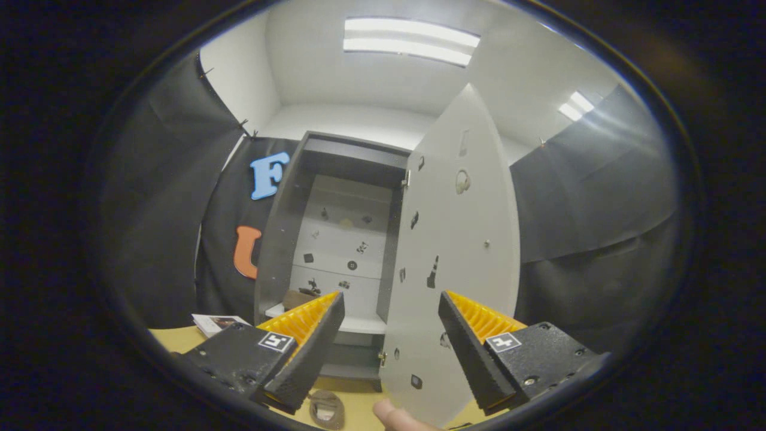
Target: Open the shoe cabinet door, grab the shoes and put them into the shoe cabinet, then close the shoe cabinet door.
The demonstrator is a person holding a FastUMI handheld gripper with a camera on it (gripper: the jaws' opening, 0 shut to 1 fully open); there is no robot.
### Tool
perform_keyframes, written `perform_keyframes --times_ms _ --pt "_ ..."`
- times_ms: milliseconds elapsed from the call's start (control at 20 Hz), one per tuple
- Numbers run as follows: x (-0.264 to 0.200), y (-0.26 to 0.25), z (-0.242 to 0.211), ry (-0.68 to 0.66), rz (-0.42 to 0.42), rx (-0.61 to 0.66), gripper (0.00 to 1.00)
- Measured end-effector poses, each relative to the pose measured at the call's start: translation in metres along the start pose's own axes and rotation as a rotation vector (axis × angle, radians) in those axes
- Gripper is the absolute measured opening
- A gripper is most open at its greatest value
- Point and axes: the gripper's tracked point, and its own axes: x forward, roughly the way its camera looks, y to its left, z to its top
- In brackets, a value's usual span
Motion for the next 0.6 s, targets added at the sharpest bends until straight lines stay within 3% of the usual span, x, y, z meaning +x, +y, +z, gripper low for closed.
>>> perform_keyframes --times_ms 300,600 --pt "0.023 0.036 -0.047 0.056 0.012 0.009 1.00" --pt "0.041 0.080 -0.144 0.206 0.081 0.010 1.00"
